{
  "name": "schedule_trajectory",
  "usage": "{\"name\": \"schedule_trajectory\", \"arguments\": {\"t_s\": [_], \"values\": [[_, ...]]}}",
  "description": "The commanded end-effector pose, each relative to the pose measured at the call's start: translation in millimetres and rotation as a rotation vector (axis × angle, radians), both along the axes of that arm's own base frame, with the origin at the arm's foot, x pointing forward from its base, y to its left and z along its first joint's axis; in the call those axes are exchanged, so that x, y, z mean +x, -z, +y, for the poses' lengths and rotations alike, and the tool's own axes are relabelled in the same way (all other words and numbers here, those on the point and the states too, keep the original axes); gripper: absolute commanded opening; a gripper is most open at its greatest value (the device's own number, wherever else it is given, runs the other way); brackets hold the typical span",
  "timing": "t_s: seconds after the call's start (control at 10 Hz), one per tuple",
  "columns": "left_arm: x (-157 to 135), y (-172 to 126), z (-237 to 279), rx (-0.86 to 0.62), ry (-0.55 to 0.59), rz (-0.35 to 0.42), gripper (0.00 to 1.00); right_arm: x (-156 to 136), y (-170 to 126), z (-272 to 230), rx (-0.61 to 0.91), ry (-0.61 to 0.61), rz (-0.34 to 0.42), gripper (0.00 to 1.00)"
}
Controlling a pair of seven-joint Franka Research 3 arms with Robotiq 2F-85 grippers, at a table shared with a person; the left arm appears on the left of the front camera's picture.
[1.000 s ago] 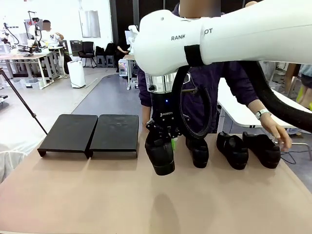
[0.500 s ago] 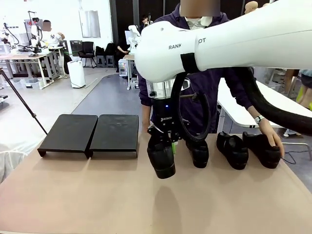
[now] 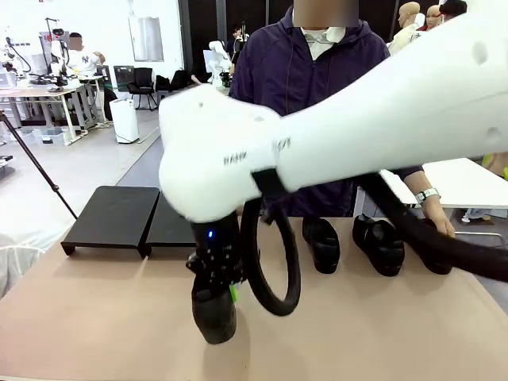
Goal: Organize the shoes by placing them on the stand.
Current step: Pick up one Shoe and place it in the middle of the table.
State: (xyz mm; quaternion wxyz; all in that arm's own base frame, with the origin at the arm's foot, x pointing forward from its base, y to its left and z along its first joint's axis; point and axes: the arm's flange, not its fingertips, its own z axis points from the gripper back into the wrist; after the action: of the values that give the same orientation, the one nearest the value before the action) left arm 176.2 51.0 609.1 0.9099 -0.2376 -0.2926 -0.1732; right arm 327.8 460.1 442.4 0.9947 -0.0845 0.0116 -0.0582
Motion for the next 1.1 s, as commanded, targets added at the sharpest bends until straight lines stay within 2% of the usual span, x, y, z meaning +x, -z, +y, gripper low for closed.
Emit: {"name": "schedule_trajectory", "arguments": {"t_s": [0.0, 0.1, 0.3, 0.6, 0.7, 0.8, 1.0], "values": [[-2, -1, 0, -0.006, 0.018, -0.008, 1.0, 15, 22, 2, -0.047, 0.062, -0.048, 0.0], [-2, -1, 0, -0.006, 0.018, -0.008, 1.0, 15, 34, 1, -0.063, 0.095, -0.063, 0.0], [-2, -1, 0, -0.006, 0.018, -0.008, 1.0, 19, 59, -5, -0.005, 0.052, -0.01, 0.0], [-2, -1, 0, -0.006, 0.018, -0.008, 1.0, 22, 67, -11, 0.033, 0.001, 0.04, 0.0], [-2, -1, 0, -0.006, 0.018, -0.008, 1.0, 22, 67, -11, 0.036, -0.014, 0.055, 0.56], [-2, -1, 0, -0.006, 0.018, -0.008, 1.0, 24, 67, -11, 0.035, -0.024, 0.062, 1.0], [-2, -1, 0, -0.006, 0.018, -0.008, 1.0, 25, 70, -13, 0.046, -0.046, 0.079, 1.0]]}}
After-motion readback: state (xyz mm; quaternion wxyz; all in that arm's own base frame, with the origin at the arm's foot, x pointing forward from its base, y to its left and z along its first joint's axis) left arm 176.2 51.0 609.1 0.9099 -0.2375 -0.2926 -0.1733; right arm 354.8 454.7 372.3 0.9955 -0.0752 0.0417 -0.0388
